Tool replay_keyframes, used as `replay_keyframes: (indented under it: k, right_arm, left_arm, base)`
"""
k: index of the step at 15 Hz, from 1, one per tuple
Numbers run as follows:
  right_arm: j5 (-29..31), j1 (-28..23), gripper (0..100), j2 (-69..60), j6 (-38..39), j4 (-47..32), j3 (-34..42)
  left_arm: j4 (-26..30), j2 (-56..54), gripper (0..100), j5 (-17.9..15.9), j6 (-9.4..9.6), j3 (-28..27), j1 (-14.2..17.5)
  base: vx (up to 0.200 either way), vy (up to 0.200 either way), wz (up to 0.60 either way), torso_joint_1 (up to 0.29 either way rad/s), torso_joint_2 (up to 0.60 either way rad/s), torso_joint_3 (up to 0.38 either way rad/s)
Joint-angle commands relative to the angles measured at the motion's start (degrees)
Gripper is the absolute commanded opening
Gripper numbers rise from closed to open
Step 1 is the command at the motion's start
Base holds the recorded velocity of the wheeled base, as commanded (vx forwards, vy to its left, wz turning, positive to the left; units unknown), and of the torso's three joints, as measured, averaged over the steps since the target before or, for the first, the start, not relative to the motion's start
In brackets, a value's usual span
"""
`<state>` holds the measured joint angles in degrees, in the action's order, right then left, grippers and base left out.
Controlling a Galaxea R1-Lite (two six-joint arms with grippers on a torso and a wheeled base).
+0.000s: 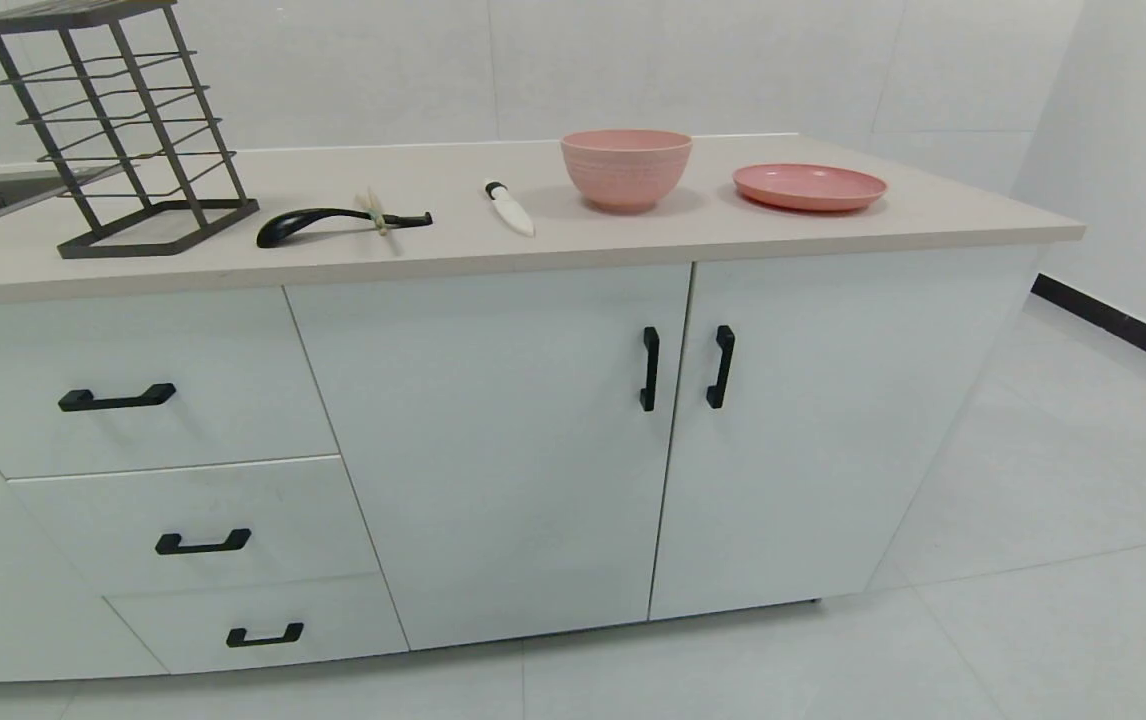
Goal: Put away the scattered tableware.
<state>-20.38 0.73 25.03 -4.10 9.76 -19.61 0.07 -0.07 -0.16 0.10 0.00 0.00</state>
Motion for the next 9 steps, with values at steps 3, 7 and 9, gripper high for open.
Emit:
replay_keyframes:
  k: [3,7,9]
  right_arm:
    - [-1.5,5.68,100,25.86,-0.65,6.85,-2.62]
    - [-1.94,6.3,100,43.7,-2.23,19.77,-7.19]
    - [-1.68,8.85,100,49.68,-2.23,23.55,-8.33]
  left_arm:
    - [-0.07,0.07,100,-0.11,-0.01,0.0,0.0]
    - [-0.07,0.07,100,-0.19,0.08,0.0,0.0]
    - [0.01,0.07,100,-0.19,0.08,0.0,0.0]
  base:
    - [0.0,0.0,0.0,0.0,0.0,0.0]
    - [0.0,0.0,0.0,0.0,0.0,0.0]
    - [0.0,0.0,0.0,0.0,0.0,0.0]
